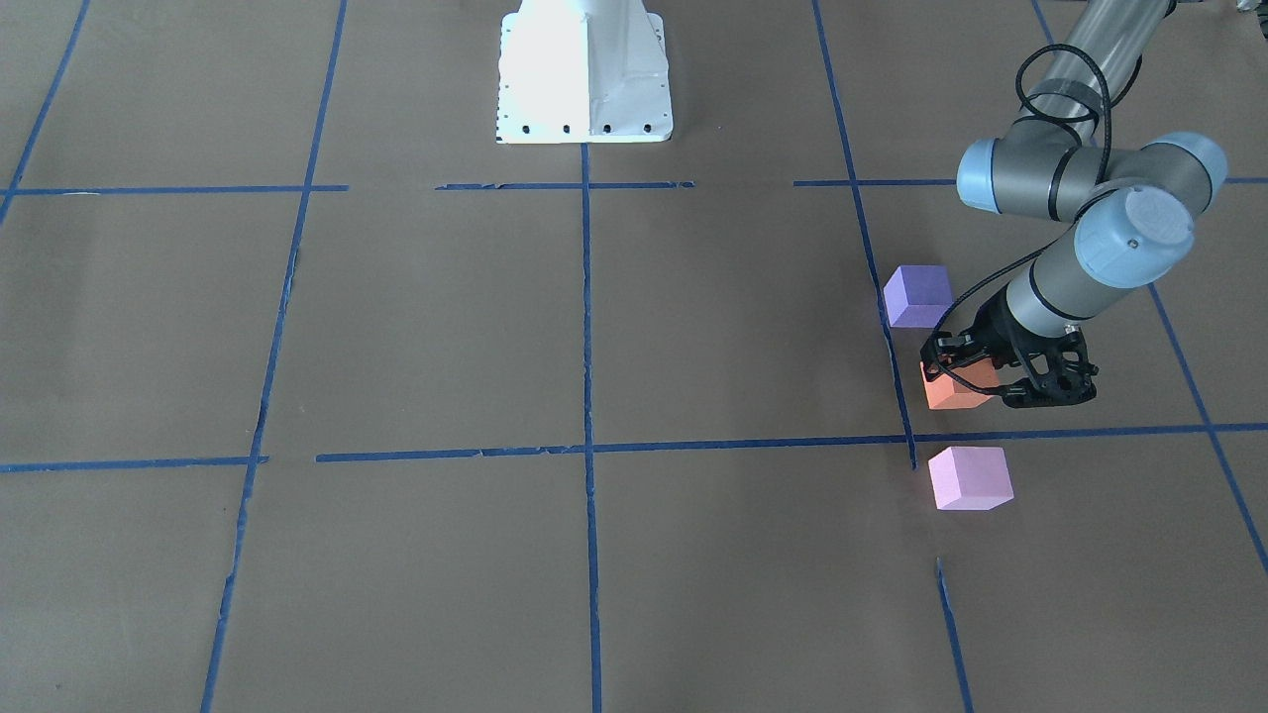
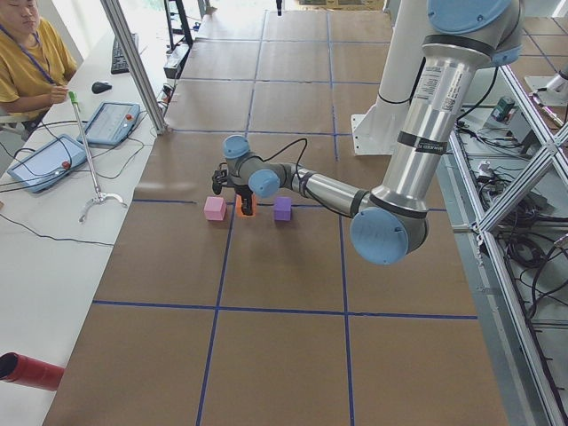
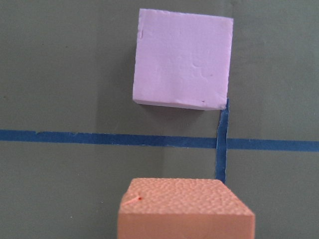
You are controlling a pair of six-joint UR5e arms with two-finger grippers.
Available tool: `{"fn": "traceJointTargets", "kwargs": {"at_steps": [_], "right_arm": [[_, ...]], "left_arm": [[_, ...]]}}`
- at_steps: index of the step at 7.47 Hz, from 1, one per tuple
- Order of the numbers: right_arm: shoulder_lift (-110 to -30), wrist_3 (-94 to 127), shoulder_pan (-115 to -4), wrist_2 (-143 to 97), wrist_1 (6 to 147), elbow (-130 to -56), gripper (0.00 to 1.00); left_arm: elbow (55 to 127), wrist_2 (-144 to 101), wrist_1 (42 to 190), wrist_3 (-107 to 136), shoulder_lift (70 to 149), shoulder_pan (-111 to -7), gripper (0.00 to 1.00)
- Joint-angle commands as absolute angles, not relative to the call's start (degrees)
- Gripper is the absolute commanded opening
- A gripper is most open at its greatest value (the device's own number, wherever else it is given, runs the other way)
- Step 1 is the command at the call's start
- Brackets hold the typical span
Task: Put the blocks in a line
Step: 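Lower the orange cube between the pink and purple cubes, adjusting alignment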
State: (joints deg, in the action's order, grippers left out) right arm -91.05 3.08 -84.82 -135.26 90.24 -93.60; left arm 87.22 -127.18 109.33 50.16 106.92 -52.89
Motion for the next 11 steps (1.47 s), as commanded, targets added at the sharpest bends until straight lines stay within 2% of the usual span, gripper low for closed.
{"fn": "traceJointTargets", "kwargs": {"at_steps": [1, 9, 11], "right_arm": [[-91.05, 3.08, -84.81, -135.26, 90.18, -93.60, 1.00], [-91.05, 3.08, -84.81, -135.26, 90.26, -93.60, 1.00], [-91.05, 3.08, -84.81, -135.26, 90.18, -93.60, 1.00]], "left_arm": [[85.87, -127.18, 110.30, 50.45, 107.48, -51.95, 0.22], [85.17, -127.09, 111.09, 52.64, 107.31, -51.50, 0.22], [85.08, -127.09, 111.09, 52.65, 107.23, -51.42, 0.26]]}}
